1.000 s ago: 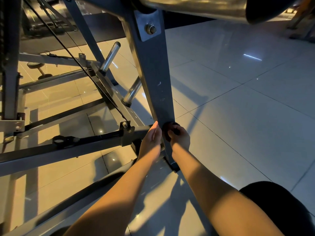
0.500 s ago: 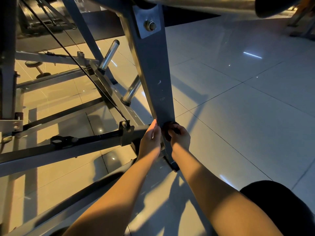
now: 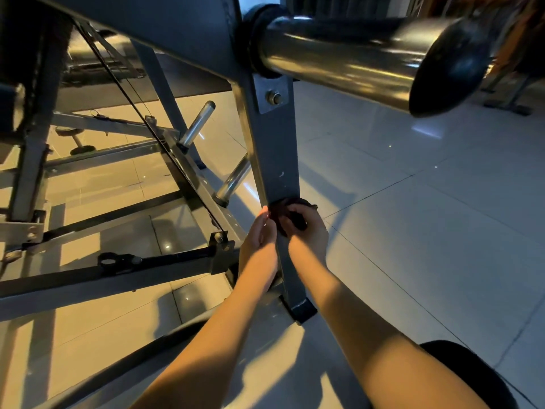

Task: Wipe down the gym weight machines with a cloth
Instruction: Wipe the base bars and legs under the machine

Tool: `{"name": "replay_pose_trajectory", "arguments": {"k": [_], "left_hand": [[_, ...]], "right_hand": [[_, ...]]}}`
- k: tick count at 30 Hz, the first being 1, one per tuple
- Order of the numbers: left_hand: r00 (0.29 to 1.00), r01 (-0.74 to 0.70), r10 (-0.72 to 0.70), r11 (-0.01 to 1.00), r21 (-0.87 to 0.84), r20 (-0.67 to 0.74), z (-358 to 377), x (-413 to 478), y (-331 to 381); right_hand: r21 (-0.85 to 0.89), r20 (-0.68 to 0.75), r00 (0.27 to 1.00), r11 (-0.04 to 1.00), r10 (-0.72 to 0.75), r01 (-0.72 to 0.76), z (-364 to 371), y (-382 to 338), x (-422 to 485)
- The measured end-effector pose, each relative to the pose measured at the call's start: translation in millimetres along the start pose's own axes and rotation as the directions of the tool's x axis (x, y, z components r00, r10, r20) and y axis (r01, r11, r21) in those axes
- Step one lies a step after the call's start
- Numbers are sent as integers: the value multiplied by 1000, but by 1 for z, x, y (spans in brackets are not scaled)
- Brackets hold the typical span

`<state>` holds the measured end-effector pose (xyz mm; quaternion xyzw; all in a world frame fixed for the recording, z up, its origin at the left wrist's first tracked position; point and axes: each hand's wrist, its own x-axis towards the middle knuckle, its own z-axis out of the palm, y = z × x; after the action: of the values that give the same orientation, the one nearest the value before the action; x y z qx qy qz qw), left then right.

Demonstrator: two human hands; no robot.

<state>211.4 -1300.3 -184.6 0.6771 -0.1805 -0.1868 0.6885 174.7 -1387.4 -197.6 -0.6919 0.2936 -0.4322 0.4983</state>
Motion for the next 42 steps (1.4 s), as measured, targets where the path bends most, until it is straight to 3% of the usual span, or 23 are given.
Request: {"name": "replay_pose_trajectory", "arguments": {"k": [2,4,11,17,24,27,32,38,42], "left_hand": [[1000,2,-2,1000,-4,-8,0,3,0],[1000,2,-2,1000,-26,-13,-3,4,2],[1000,24,-25,998,-50,-16,-6,15,6],[1000,-3,2,997,-72,-6,-6,11,9],[999,-37,35,995,-94,-28,-8,8,24],[999,-43,42,993,-110,-16,-12,7,26],[995,-97,98,991,-91,9,-12,4,23],[998,-57,61,986,-155,20,-13,9,25],[998,-47,51,990,-135,22,-14,12,25]], "right_hand": [[64,-6,984,982,179,-178,-1,9,-3],[73,-2,975,973,220,-220,-1,6,-3],[40,27,994,993,-109,107,1,-43,7],[12,42,990,991,134,-134,-1,-9,-5],[62,42,985,984,-168,165,-1,-70,15],[72,16,991,989,-132,131,6,-60,8],[-65,46,999,998,-3,6,-8,-34,6],[-13,71,972,975,-222,223,-3,-80,19],[44,41,994,994,-98,96,1,-58,4]]}}
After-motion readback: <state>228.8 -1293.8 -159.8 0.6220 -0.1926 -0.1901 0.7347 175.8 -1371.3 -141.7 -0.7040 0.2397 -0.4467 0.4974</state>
